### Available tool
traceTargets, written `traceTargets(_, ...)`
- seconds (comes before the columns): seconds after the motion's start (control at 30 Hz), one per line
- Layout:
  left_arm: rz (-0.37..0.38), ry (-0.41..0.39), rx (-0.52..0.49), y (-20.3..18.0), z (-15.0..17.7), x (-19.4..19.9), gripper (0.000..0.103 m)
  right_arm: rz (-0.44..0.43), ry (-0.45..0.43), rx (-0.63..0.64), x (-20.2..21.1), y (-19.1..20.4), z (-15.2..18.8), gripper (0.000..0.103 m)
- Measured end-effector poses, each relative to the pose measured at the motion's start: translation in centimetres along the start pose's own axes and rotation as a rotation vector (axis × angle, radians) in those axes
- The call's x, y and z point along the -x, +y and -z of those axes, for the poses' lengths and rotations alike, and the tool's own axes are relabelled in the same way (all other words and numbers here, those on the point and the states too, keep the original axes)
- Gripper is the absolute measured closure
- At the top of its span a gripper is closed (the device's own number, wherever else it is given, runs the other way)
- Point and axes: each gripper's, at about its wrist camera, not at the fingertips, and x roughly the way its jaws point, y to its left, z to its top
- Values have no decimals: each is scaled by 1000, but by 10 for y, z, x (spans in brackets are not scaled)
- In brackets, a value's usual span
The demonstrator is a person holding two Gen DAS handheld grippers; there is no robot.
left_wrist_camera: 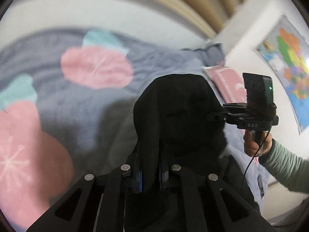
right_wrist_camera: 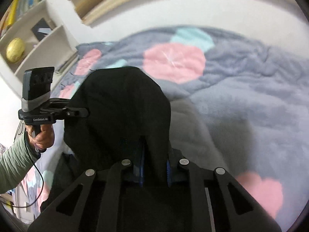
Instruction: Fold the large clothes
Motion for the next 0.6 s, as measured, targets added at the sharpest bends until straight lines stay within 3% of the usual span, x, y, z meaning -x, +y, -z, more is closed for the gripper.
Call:
traceTargets(0.3, -110, -38, -191, -132, 80, 97, 92, 110, -96, 79, 120, 102, 88, 83)
traceTargets(0.43, -100, -25, -203, -171, 128, 120, 93, 140, -107, 88, 159, 148, 153, 83)
traceTargets(0.6, -135, 56, -170, -204, 205, 124, 89, 162, -35, 33, 169, 181, 230, 83)
